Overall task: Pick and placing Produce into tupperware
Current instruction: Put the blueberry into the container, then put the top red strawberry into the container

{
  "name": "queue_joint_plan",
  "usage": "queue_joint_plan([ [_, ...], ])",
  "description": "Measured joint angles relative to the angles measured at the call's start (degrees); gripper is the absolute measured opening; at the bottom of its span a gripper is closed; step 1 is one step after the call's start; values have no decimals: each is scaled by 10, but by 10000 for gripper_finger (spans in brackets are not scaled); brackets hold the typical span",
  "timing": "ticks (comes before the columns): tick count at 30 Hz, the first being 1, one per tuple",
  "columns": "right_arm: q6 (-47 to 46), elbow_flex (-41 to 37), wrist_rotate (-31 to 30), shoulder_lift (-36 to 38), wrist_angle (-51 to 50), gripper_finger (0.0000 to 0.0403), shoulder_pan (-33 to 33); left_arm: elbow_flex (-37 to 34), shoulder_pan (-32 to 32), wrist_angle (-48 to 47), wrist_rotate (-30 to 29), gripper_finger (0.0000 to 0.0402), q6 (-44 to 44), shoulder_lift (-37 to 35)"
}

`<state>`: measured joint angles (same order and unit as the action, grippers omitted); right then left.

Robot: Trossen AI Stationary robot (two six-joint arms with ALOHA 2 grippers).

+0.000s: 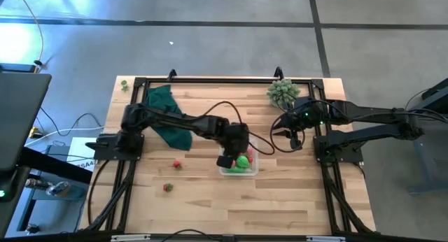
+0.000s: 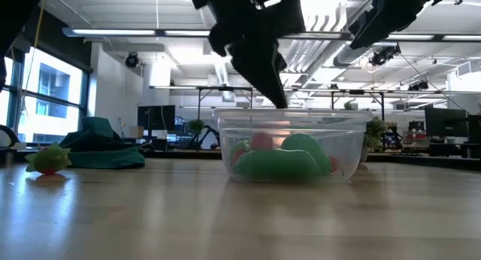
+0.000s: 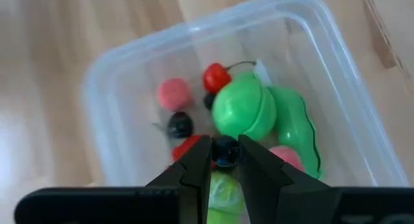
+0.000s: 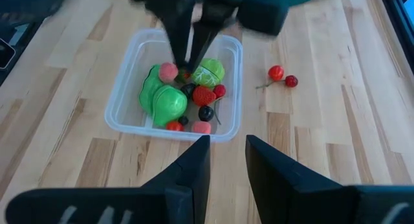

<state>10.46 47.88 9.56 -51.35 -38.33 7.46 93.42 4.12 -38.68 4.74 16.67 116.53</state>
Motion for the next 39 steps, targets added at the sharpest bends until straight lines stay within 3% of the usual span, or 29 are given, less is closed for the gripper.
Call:
queue_joint_plan([
  [19,0,0,0,0,0,89,0,-1,4,24,34,61,-2,46],
  [30,0,0,0,0,0,89,0,-2,9,15,32,118,9,46],
  [39,0,0,0,0,0,89,0,73,8,-92,42,97,12,46],
])
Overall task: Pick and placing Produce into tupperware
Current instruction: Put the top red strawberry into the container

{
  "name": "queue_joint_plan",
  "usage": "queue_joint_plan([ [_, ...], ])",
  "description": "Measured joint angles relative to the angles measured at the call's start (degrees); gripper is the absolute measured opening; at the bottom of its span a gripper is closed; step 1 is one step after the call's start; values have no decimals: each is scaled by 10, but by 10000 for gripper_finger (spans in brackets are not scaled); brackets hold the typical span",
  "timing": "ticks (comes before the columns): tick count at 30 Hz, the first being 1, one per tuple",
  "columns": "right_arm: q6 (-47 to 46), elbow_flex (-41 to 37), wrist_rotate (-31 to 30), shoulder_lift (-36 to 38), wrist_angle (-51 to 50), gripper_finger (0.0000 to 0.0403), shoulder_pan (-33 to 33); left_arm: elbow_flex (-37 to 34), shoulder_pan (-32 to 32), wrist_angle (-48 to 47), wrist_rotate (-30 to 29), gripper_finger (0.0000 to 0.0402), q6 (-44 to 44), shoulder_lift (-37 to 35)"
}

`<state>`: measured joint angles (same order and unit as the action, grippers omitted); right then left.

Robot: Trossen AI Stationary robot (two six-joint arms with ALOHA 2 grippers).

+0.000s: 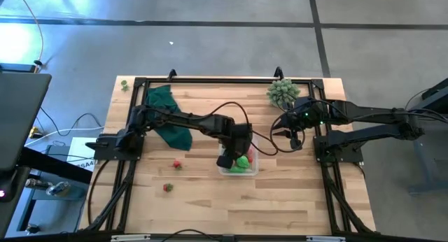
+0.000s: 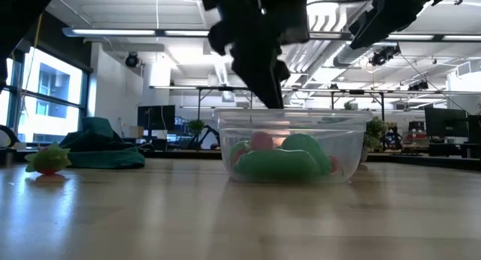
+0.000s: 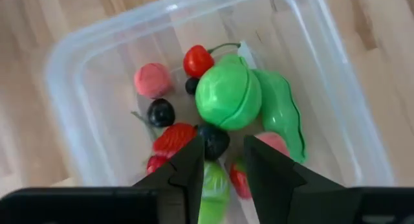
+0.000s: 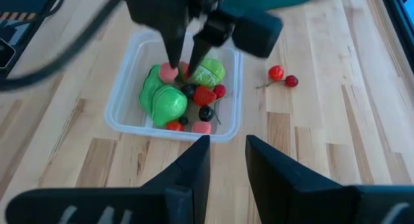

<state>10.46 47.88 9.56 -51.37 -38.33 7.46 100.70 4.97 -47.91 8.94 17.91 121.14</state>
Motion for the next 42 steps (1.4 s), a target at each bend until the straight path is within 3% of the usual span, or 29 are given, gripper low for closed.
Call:
queue_joint_plan([
  [11,0,0,0,0,0,89,0,126,0,-200,-19,83,-1,-6],
  [21,0,0,0,0,0,89,0,67,0,-225,-60,83,1,-98],
  [27,0,0,0,0,0,89,0,-69,-1,-175,-71,83,-14,-193],
  [37,0,0,0,0,0,89,0,-450,-11,58,-23,83,-81,-444],
  [42,0,0,0,0,0,89,0,-567,-29,85,4,83,-98,-536],
])
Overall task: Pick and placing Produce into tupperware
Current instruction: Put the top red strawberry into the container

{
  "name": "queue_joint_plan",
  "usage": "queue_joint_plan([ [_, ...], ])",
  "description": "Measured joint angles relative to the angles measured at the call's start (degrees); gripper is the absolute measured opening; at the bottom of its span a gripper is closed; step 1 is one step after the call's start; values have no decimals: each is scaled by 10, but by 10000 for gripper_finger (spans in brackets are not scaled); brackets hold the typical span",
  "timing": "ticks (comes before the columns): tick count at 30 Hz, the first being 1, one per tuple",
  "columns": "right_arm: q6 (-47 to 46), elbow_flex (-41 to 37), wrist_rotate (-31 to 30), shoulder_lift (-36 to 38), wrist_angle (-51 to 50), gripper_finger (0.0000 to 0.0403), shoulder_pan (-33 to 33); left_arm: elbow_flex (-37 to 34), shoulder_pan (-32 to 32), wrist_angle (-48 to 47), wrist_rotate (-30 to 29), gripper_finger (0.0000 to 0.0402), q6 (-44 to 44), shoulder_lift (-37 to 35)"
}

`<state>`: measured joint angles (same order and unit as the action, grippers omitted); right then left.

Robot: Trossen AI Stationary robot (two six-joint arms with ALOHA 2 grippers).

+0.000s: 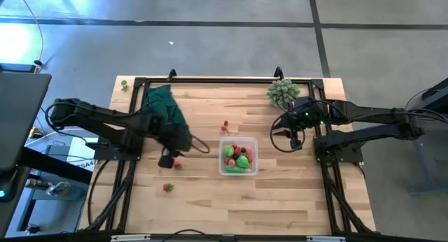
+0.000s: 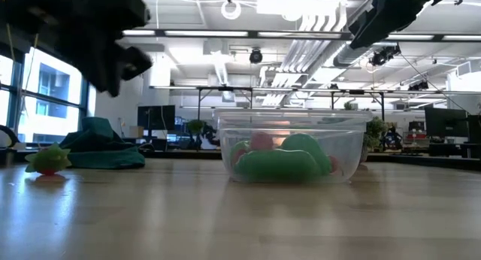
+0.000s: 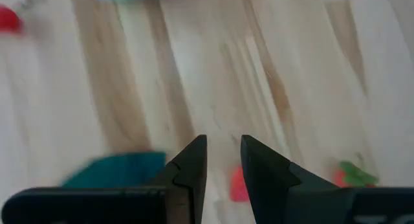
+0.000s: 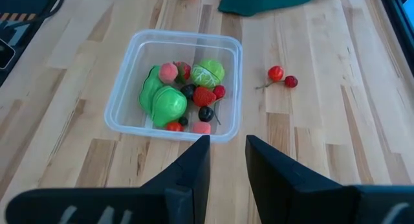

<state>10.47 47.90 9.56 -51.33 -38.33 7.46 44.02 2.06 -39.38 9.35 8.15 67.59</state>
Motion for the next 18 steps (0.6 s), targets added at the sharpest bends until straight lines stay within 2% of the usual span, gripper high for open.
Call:
queue_joint_plan([
  [4,0,0,0,0,0,89,0,-46,-20,-4,9,83,-78,-32],
  [10,0,0,0,0,0,89,0,-77,-55,-6,1,83,-208,-33],
  [15,0,0,0,0,0,89,0,-93,-75,14,-14,85,-263,-29],
  [18,0,0,0,0,0,89,0,-102,-82,23,-31,101,-279,-28],
])
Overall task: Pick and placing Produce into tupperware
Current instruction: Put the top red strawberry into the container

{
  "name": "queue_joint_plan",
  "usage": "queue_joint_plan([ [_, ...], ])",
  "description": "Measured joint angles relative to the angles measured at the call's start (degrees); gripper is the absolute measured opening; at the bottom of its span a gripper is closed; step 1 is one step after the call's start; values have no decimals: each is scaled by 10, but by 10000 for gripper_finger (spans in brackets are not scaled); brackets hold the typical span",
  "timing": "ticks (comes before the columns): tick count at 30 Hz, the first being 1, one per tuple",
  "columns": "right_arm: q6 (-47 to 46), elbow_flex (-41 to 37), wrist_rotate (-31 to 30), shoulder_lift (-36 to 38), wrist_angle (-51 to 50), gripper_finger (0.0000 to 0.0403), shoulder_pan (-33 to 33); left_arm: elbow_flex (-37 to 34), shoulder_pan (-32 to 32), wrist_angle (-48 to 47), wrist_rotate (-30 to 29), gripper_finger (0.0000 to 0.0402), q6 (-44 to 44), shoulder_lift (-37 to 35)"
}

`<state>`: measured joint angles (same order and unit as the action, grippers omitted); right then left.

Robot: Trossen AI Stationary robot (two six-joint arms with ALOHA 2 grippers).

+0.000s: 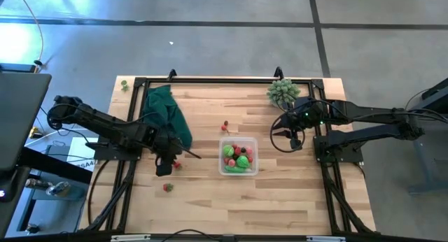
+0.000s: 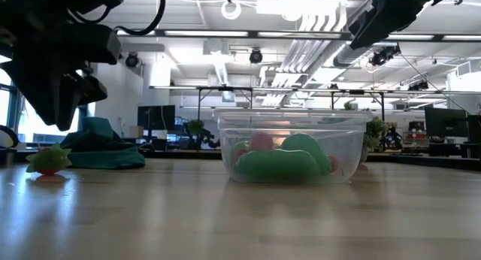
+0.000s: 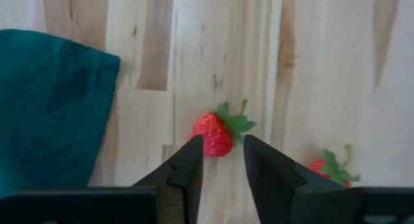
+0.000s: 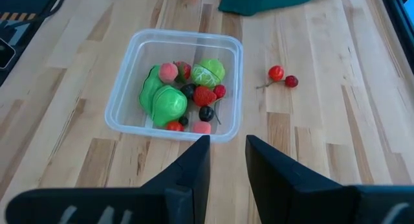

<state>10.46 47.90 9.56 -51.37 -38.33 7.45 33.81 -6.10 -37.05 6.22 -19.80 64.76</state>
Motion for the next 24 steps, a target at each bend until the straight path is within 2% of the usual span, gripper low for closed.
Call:
queue_joint_plan([
  [6,0,0,0,0,0,89,0,-10,0,7,-7,160,2,0],
  [10,0,0,0,0,0,89,0,-17,0,15,-7,185,14,6],
  [24,0,0,0,0,0,89,0,-17,0,50,15,189,26,79],
])
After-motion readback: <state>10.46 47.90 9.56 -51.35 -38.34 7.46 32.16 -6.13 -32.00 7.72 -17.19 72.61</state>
